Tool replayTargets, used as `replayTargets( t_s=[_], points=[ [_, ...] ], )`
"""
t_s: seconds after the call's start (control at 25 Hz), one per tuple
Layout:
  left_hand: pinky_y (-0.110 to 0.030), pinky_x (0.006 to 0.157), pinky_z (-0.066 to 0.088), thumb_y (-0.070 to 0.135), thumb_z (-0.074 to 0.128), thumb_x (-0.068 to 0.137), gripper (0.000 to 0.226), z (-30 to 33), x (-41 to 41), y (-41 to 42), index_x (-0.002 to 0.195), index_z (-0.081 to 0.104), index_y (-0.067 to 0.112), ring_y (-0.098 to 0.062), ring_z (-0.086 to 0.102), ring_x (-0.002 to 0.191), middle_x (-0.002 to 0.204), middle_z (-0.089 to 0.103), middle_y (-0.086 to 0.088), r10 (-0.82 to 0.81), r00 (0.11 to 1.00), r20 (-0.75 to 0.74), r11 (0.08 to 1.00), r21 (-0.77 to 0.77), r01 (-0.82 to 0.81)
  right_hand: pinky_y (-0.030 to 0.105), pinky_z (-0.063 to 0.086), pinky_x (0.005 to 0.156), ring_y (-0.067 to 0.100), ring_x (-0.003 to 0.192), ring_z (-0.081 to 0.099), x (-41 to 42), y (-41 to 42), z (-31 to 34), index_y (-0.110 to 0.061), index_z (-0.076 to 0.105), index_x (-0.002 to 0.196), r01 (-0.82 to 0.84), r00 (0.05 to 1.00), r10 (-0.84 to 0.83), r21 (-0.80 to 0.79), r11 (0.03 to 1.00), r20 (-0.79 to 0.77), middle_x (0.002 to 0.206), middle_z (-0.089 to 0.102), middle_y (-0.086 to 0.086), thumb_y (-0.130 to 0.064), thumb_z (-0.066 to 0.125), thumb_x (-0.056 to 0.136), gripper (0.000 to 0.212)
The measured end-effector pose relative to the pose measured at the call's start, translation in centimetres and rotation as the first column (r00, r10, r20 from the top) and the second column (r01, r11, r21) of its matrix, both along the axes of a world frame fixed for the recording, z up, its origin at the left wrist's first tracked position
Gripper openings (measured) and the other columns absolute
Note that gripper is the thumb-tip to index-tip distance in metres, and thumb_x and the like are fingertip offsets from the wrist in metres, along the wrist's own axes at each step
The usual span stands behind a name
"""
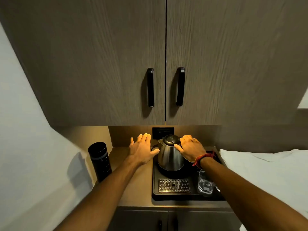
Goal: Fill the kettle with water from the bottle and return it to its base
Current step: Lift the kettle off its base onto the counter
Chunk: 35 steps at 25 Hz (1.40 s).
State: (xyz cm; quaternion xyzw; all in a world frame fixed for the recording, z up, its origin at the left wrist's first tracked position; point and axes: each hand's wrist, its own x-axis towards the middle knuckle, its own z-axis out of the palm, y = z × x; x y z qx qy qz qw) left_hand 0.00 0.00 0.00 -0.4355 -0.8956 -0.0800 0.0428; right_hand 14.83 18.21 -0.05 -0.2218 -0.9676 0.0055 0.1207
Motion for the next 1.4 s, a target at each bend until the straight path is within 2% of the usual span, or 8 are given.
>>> replayTargets(
  t_s=[0.36,0.6,0.72,0.84,0.92,1.0,1.24,1.4],
  points=[
    [-0.06,0.12,0.006,0.072,0.042,0.089,0.092,-1.9,-4.7,5.5,0.157,0.016,0.015,-0.026,0.015,0.151,0.164,0.02,-0.008,0.052,0.998,0.035,0.996,-0.073,-0.049,0.048,0.04,0.101,0.031,0.115,0.057,-8.0,4.9,-1.5,-0.009,0.069,0.106,0.199,0.971,-0.186,-0.085,0.976,0.148,0.116,0.066,0.013,-0.062,0.037,0.094,0.063],
    [-0.058,0.114,0.026,0.075,0.043,0.087,0.075,-2.5,-5.9,7.2,0.135,0.052,0.017,-0.028,0.048,0.132,0.14,0.056,-0.008,0.022,1.0,-0.012,0.996,-0.085,-0.023,0.037,0.043,0.08,0.031,0.095,0.064,-9.5,4.4,-2.5,-0.015,0.062,0.079,0.209,0.976,-0.189,-0.235,0.949,0.104,0.088,0.065,0.012,-0.035,0.049,0.093,0.028],
    [-0.052,0.103,0.038,0.075,0.042,0.087,0.067,-2.1,-6.1,7.3,0.116,0.06,0.017,-0.026,0.06,0.113,0.119,0.067,-0.007,0.018,1.0,-0.012,0.997,-0.074,-0.019,0.035,0.043,0.096,0.034,0.132,0.049,-7.5,6.1,-2.9,0.0,0.06,0.125,0.339,0.928,-0.158,-0.595,0.729,0.336,0.134,0.057,0.022,-0.016,0.052,0.096,0.034],
    [-0.048,0.097,0.042,0.074,0.042,0.088,0.065,-1.9,-6.4,7.1,0.11,0.06,0.016,-0.026,0.062,0.106,0.112,0.067,-0.007,0.001,1.0,-0.022,0.996,-0.085,-0.002,0.027,0.045,0.076,0.036,0.133,0.045,-5.9,7.5,-2.6,0.01,0.053,0.129,0.471,0.87,-0.192,-0.653,0.593,0.454,0.139,0.051,0.025,-0.022,0.044,0.099,0.045],
    [-0.047,0.096,0.043,0.074,0.042,0.087,0.066,-1.7,-6.4,7.1,0.112,0.06,0.016,-0.026,0.062,0.107,0.113,0.067,-0.007,-0.001,0.999,-0.032,0.996,-0.092,-0.002,0.035,0.046,0.08,0.038,0.108,0.057,-6.0,7.7,-2.4,0.008,0.064,0.106,0.372,0.921,-0.32,-0.739,0.562,0.22,0.113,0.061,0.028,-0.037,0.038,0.092,0.054],
    [-0.049,0.1,0.041,0.074,0.044,0.087,0.068,-1.6,-6.4,7.1,0.121,0.058,0.016,-0.026,0.06,0.114,0.121,0.065,-0.007,-0.005,0.999,-0.04,0.996,-0.088,0.001,0.043,0.043,0.1,0.04,0.117,0.055,-6.0,8.0,-2.6,0.004,0.061,0.117,0.228,0.912,-0.411,-0.806,0.546,-0.021,0.125,0.059,0.026,-0.04,0.035,0.096,0.055],
    [-0.057,0.114,0.027,0.07,0.046,0.089,0.077,-1.1,-6.8,5.7,0.143,0.044,0.016,-0.03,0.046,0.136,0.145,0.052,-0.009,0.038,0.999,-0.019,0.994,-0.101,-0.039,0.051,0.015,0.119,0.033,0.147,0.024,-6.0,6.9,-3.0,-0.009,0.032,0.15,0.2,0.917,-0.399,-0.849,0.488,-0.013,0.159,0.026,0.017,-0.058,0.019,0.098,0.073],
    [-0.053,0.113,0.032,0.065,0.049,0.091,0.069,0.7,-7.4,3.2,0.136,0.051,0.013,-0.031,0.049,0.131,0.139,0.056,-0.011,0.118,0.993,-0.018,0.992,-0.051,-0.118,0.046,0.019,0.117,0.031,0.144,0.029,-7.0,6.9,-3.1,-0.001,0.046,0.138,0.199,0.897,-0.438,-0.83,0.521,-0.059,0.153,0.035,0.02,-0.052,0.024,0.1,0.067]
  ],
)
